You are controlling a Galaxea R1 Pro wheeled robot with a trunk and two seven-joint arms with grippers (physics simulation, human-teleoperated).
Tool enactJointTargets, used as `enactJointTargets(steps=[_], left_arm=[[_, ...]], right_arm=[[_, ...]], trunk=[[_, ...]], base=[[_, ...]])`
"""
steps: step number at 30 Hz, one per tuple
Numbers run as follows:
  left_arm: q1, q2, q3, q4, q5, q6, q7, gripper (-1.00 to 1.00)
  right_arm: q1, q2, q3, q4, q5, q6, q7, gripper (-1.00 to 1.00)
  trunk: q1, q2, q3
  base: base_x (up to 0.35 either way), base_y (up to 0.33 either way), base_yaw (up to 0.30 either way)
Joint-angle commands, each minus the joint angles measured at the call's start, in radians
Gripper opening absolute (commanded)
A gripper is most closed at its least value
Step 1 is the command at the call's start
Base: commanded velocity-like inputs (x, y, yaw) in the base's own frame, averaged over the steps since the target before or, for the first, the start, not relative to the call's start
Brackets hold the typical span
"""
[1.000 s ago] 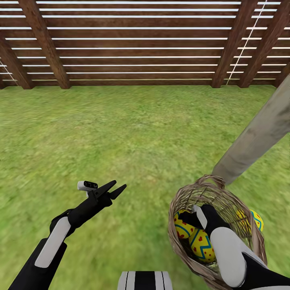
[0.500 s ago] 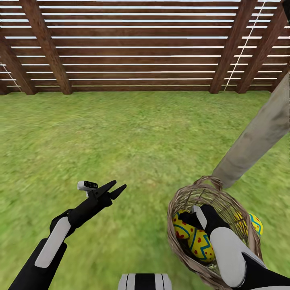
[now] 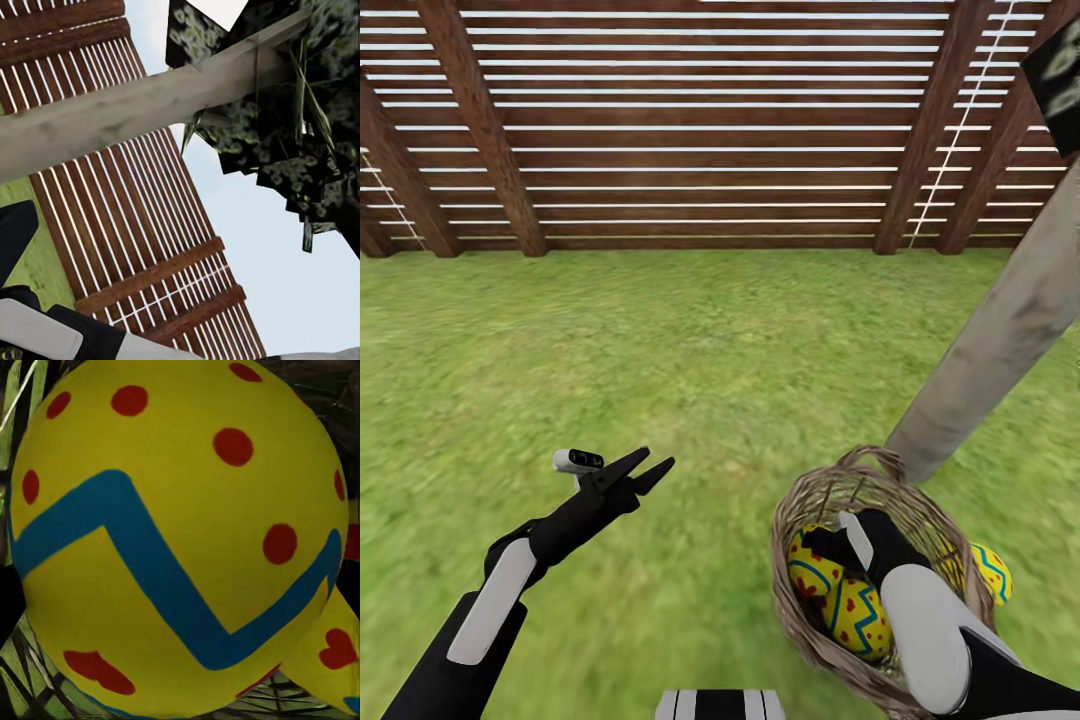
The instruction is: Take the three Easter eggs out of the wicker basket on the lawn in the garden, then place them on the lawn next to a single tree (choose any tree) so that all three eggs are next to the same tree and none are left in the basket.
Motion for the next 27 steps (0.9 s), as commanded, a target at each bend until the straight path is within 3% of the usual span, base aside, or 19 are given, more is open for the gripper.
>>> enactJointTargets(steps=[1, 25, 27], left_arm=[[-0.001, 0.001, -0.001, 0.000, 0.006, 0.005, 0.001, 1.00], [-0.001, -0.003, -0.003, 0.000, 0.005, 0.004, 0.003, 1.00], [-0.001, -0.002, -0.002, 0.001, 0.005, 0.004, 0.004, 1.00]], right_arm=[[-0.001, 0.001, -0.006, -0.002, 0.004, 0.005, -0.005, -1.00], [0.010, -0.013, -0.006, 0.038, 0.005, 0.015, -0.002, -1.00], [0.010, -0.030, -0.006, 0.037, 0.005, 0.016, 0.006, -1.00]], trunk=[[-0.001, 0.000, 0.003], [-0.011, 0.006, 0.096], [-0.012, 0.006, 0.104]], base=[[0.000, 0.000, 0.000], [0.000, 0.000, 0.000], [0.000, 0.000, 0.000]])
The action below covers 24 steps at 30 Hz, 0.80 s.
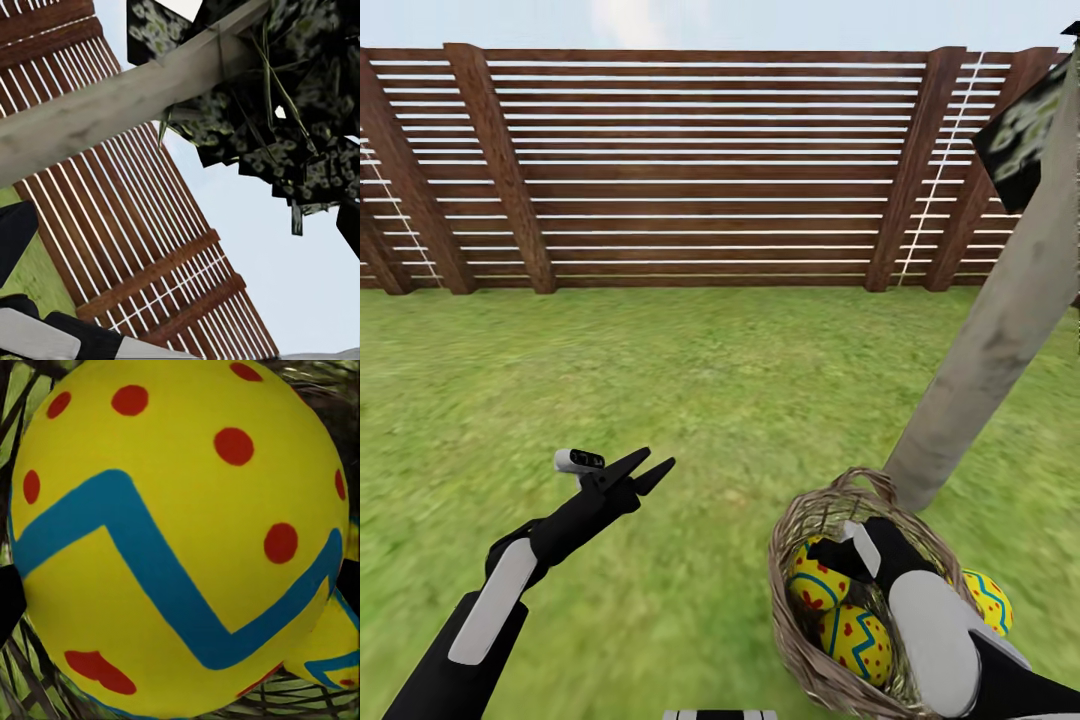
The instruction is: Take the three Easter eggs out of the wicker basket on the lawn in the garden, then place them on the lawn next to a single tree (choose any tree) so that all three eggs are next to the same tree and none are left in the basket.
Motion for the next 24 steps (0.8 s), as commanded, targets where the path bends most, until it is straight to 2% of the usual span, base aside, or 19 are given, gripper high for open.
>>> enactJointTargets(steps=[1, 3, 6, 9, 10, 11, 12, 13, 14, 15, 17, 19, 21, 24], left_arm=[[-0.001, 0.001, -0.001, 0.000, 0.006, 0.005, 0.001, 1.00], [-0.001, 0.001, -0.001, 0.000, 0.004, 0.005, 0.001, 1.00], [-0.001, 0.001, -0.001, 0.000, 0.002, 0.005, 0.004, 1.00], [-0.001, 0.000, -0.002, 0.001, 0.000, 0.004, 0.006, 1.00], [-0.001, 0.000, -0.001, 0.001, -0.001, 0.004, 0.007, 1.00], [-0.001, 0.001, -0.001, 0.001, 0.000, 0.004, 0.007, 1.00], [-0.001, 0.003, -0.001, 0.001, 0.000, 0.004, 0.007, 1.00], [-0.001, 0.004, -0.001, 0.001, 0.000, 0.004, 0.007, 1.00], [-0.001, 0.003, -0.001, 0.001, -0.001, 0.004, 0.007, 1.00], [-0.001, 0.001, -0.001, 0.002, -0.003, 0.003, 0.008, 1.00], [-0.001, -0.001, -0.001, 0.029, -0.005, 0.002, 0.011, 1.00], [-0.002, -0.005, -0.003, 0.080, -0.007, 0.002, 0.011, 1.00], [-0.004, -0.009, -0.004, 0.089, -0.009, 0.001, 0.027, 1.00], [-0.011, -0.011, -0.005, 0.079, -0.005, 0.003, 0.147, 1.00]], right_arm=[[0.000, -0.007, -0.007, -0.002, 0.007, 0.007, 0.012, -1.00], [0.003, -0.028, -0.007, -0.002, 0.012, 0.010, 0.042, -1.00], [0.009, -0.055, -0.005, 0.006, 0.014, 0.014, 0.049, -1.00], [0.020, -0.078, -0.003, 0.019, 0.017, 0.054, 0.077, -1.00], [0.023, -0.083, -0.002, 0.020, 0.023, 0.059, 0.103, -1.00], [0.034, -0.091, -0.001, 0.021, 0.053, 0.061, 0.136, -1.00], [0.043, -0.109, -0.001, 0.021, 0.107, 0.061, 0.198, -1.00], [0.047, -0.118, 0.000, 0.021, 0.140, 0.061, 0.254, -1.00], [0.049, -0.133, 0.000, 0.020, 0.207, 0.062, 0.352, -1.00], [0.050, -0.146, -0.001, 0.020, 0.269, 0.062, 0.422, -1.00], [0.050, -0.167, -0.002, 0.018, 0.330, 0.062, 0.533, -1.00], [0.050, -0.212, -0.002, 0.016, 0.348, 0.061, 0.647, -1.00], [0.050, -0.237, -0.001, 0.007, 0.349, 0.060, 0.744, -1.00], [0.050, -0.290, 0.002, -0.002, 0.349, 0.053, 0.937, -1.00]], trunk=[[-0.001, 0.000, 0.003], [-0.001, 0.000, 0.011], [-0.003, 0.001, 0.022], [-0.004, 0.002, 0.034], [-0.005, 0.002, 0.038], [-0.005, 0.002, 0.042], [-0.006, 0.003, 0.046], [-0.006, 0.003, 0.050], [-0.006, 0.003, 0.053], [-0.007, 0.003, 0.057], [-0.008, 0.004, 0.065], [-0.009, 0.004, 0.073], [-0.010, 0.005, 0.080], [-0.011, 0.005, 0.092]], base=[[0.000, 0.000, 0.000], [0.000, 0.000, 0.000], [0.000, 0.000, 0.000], [0.000, 0.000, 0.000], [0.000, 0.000, 0.000], [0.000, 0.000, 0.000], [0.000, 0.000, 0.000], [0.000, 0.000, 0.000], [0.000, 0.000, 0.000], [0.000, 0.000, 0.000], [0.000, 0.000, 0.000], [0.000, 0.000, 0.000], [0.000, 0.000, 0.000], [0.000, 0.000, 0.000]])
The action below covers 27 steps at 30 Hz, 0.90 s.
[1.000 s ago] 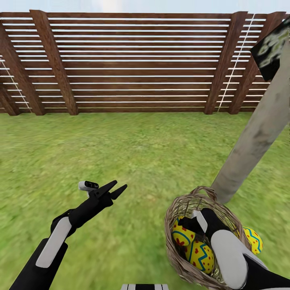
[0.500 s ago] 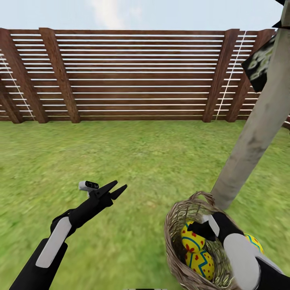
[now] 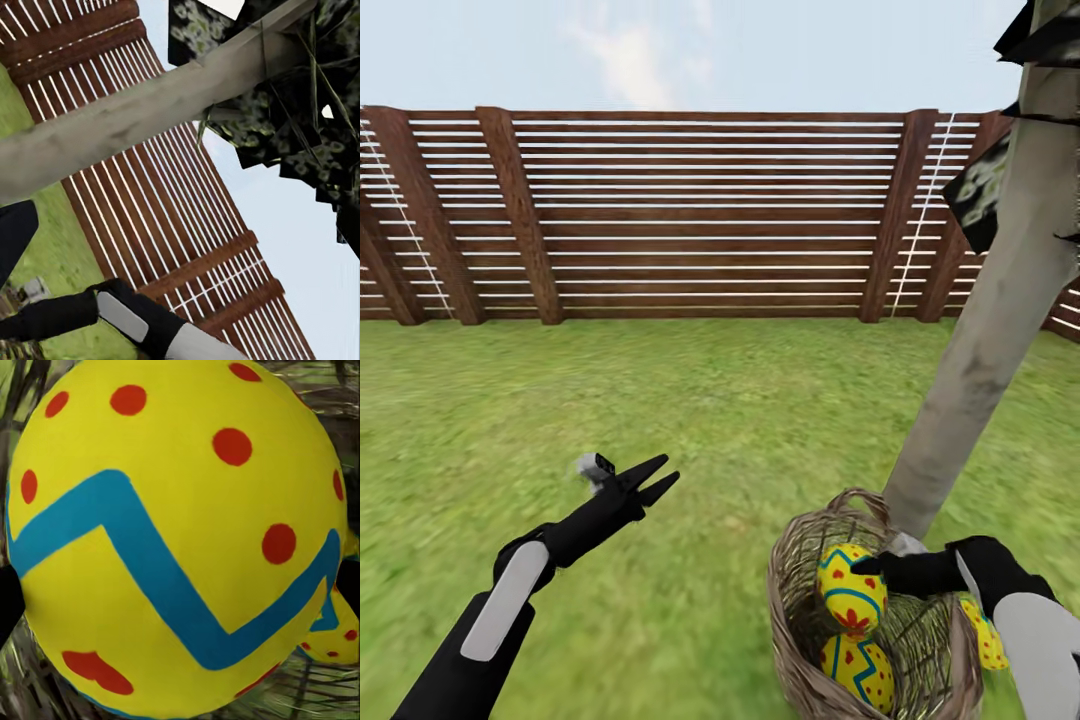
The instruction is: Take the three Easter eggs out of the wicker basket on the lawn in the garden, then place them on the lawn next to a single tree (choose any tree) so that all three eggs are next to the same tree and none are left in the basket.
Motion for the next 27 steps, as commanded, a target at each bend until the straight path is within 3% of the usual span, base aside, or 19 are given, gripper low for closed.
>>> enactJointTargets(steps=[1, 3, 5, 6, 7, 12, 20, 27], left_arm=[[-0.002, 0.001, -0.002, -0.001, 0.009, 0.006, 0.020, 1.00], [-0.003, 0.000, -0.003, -0.002, 0.013, 0.007, 0.031, 1.00], [-0.004, 0.000, -0.003, -0.001, 0.014, 0.008, 0.032, 1.00], [-0.004, 0.000, -0.002, 0.000, 0.015, 0.008, 0.032, 1.00], [-0.004, 0.002, -0.002, -0.001, 0.015, 0.010, 0.034, 1.00], [-0.004, 0.002, -0.002, -0.006, 0.017, 0.019, 0.035, 1.00], [-0.005, 0.000, -0.003, -0.036, 0.015, 0.021, 0.034, 1.00], [-0.005, -0.017, -0.005, -0.039, 0.014, 0.019, 0.034, 1.00]], right_arm=[[-0.001, -0.016, -0.006, -0.013, 0.011, 0.005, 0.074, -1.00], [-0.001, -0.052, -0.001, -0.030, 0.010, 0.004, 0.212, -1.00], [-0.001, -0.083, 0.000, -0.033, 0.010, 0.004, 0.300, -1.00], [-0.001, -0.106, 0.000, -0.034, 0.009, 0.005, 0.349, -1.00], [-0.001, -0.139, 0.000, -0.034, 0.010, 0.004, 0.442, -1.00], [-0.001, -0.157, -0.001, -0.038, 0.003, -0.004, 0.540, -1.00], [-0.001, -0.159, -0.007, -0.048, -0.007, -0.106, 0.562, -1.00], [-0.001, -0.158, -0.007, -0.047, -0.008, -0.129, 0.555, -1.00]], trunk=[[-0.001, 0.000, 0.003], [-0.001, 0.000, 0.011], [-0.002, 0.001, 0.019], [-0.003, 0.001, 0.022], [-0.003, 0.001, 0.026], [-0.006, 0.003, 0.046], [-0.009, 0.004, 0.077], [-0.014, 0.009, 0.103]], base=[[0.000, 0.000, 0.000], [0.000, 0.000, 0.000], [0.000, 0.000, 0.000], [0.000, 0.000, 0.000], [0.000, 0.000, 0.000], [-0.079, 0.000, 0.000], [-0.332, 0.000, 0.000], [-0.053, 0.000, 0.000]])
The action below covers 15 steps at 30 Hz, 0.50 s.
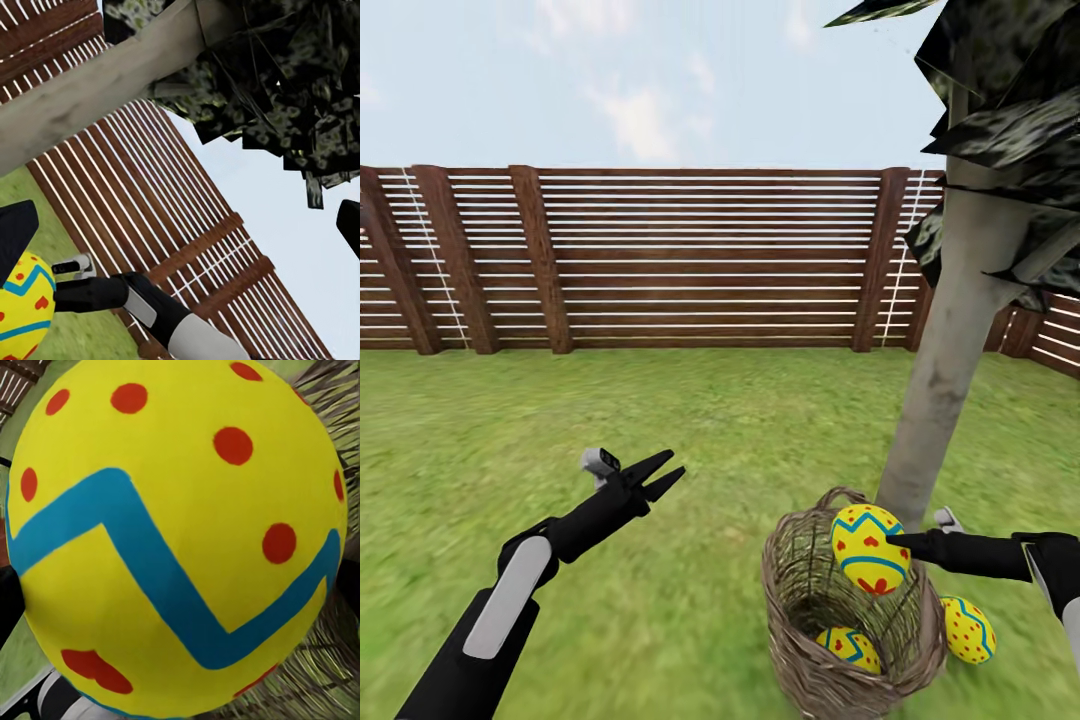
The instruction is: Take the three Easter eggs out of the wicker basket on the lawn in the garden, then place them on the lawn next to a single tree (choose any tree) so that all three eggs are next to the same tree and none are left in the basket.
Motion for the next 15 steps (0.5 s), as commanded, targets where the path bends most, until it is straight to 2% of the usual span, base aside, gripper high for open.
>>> enactJointTargets(steps=[1, 6, 8, 15], left_arm=[[-0.001, 0.000, -0.001, 0.000, 0.006, 0.005, 0.000, 1.00], [-0.001, -0.003, -0.003, 0.002, 0.009, -0.006, -0.010, 1.00], [-0.001, -0.017, -0.011, 0.003, 0.009, -0.006, -0.009, 1.00], [-0.001, -0.032, -0.019, 0.007, 0.007, -0.009, -0.009, 1.00]], right_arm=[[-0.001, 0.001, -0.007, -0.001, 0.011, 0.011, 0.000, -1.00], [-0.001, 0.001, -0.009, 0.002, 0.010, 0.008, 0.000, -1.00], [-0.001, 0.001, -0.009, 0.008, 0.009, 0.008, 0.001, -1.00], [-0.001, 0.002, -0.009, 0.012, 0.008, 0.008, 0.002, -1.00]], trunk=[[-0.004, 0.007, 0.002], [-0.008, 0.014, 0.005], [-0.008, 0.014, 0.005], [-0.008, 0.014, 0.005]], base=[[0.000, 0.000, 0.000], [0.000, 0.000, 0.000], [-0.060, -0.036, 0.000], [-0.208, -0.193, 0.000]])
